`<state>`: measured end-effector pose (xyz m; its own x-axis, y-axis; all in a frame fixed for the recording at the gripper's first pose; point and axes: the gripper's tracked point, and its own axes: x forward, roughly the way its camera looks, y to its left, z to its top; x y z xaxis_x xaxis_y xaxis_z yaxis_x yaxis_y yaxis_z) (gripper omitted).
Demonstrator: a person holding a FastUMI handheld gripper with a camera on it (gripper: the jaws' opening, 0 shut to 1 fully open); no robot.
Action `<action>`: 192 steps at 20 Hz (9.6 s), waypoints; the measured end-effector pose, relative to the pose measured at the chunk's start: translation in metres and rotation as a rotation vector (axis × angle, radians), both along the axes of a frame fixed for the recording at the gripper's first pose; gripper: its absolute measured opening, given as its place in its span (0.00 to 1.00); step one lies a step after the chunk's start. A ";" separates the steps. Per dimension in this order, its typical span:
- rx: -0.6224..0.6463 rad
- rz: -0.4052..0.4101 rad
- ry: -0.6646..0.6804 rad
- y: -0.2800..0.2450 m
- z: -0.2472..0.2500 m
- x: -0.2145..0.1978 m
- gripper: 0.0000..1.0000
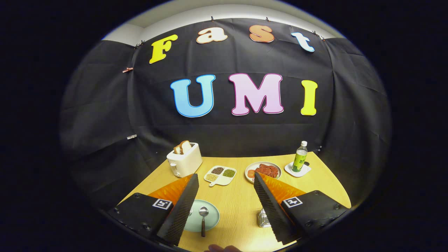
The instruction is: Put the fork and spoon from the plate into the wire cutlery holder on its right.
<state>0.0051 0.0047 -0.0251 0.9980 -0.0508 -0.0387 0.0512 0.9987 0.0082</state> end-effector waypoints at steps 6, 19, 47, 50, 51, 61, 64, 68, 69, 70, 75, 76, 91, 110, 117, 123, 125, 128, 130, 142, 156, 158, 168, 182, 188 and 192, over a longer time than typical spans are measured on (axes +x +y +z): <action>0.001 0.000 -0.002 0.020 -0.011 0.007 0.98; -0.004 0.131 0.261 0.051 -0.099 0.028 0.98; -0.226 0.198 1.054 0.078 -0.348 0.077 0.47; -0.208 0.206 1.085 0.080 -0.347 0.076 0.30; -0.205 0.192 1.091 0.078 -0.348 0.078 0.22; -0.089 0.197 1.064 0.066 -0.323 0.079 0.09; -0.051 0.204 1.029 0.055 -0.299 0.071 0.09; 0.014 0.199 0.991 0.031 -0.264 0.058 0.09; 0.027 0.195 0.979 0.021 -0.253 0.054 0.09; 0.039 0.190 0.968 0.011 -0.242 0.048 0.09; 0.034 0.117 0.955 -0.076 -0.205 0.017 0.09; 0.036 0.099 0.964 -0.094 -0.202 0.008 0.09; 0.074 0.100 1.191 -0.156 -0.232 -0.015 0.09; 0.033 0.095 0.827 -0.112 -0.128 0.020 0.99; -0.026 0.223 0.791 -0.013 -0.122 0.015 0.99; -0.001 0.286 0.814 0.067 -0.161 0.025 1.00; -0.011 0.294 0.835 0.088 -0.182 0.031 0.99; -0.010 0.278 0.889 0.111 -0.217 0.037 0.99; 0.003 0.263 0.911 0.121 -0.235 0.042 1.00; -0.012 0.122 1.038 0.129 -0.332 0.067 1.00; -0.039 0.205 1.097 0.128 -0.357 0.066 0.11; -0.007 0.223 1.100 0.124 -0.353 0.066 0.08; 0.078 0.259 1.040 0.080 -0.285 0.047 0.08; -0.121 0.254 1.196 -0.111 -0.179 -0.021 0.08; -0.110 0.204 1.445 -0.154 -0.188 -0.039 0.08; -0.075 0.175 1.562 -0.166 -0.202 -0.031 0.08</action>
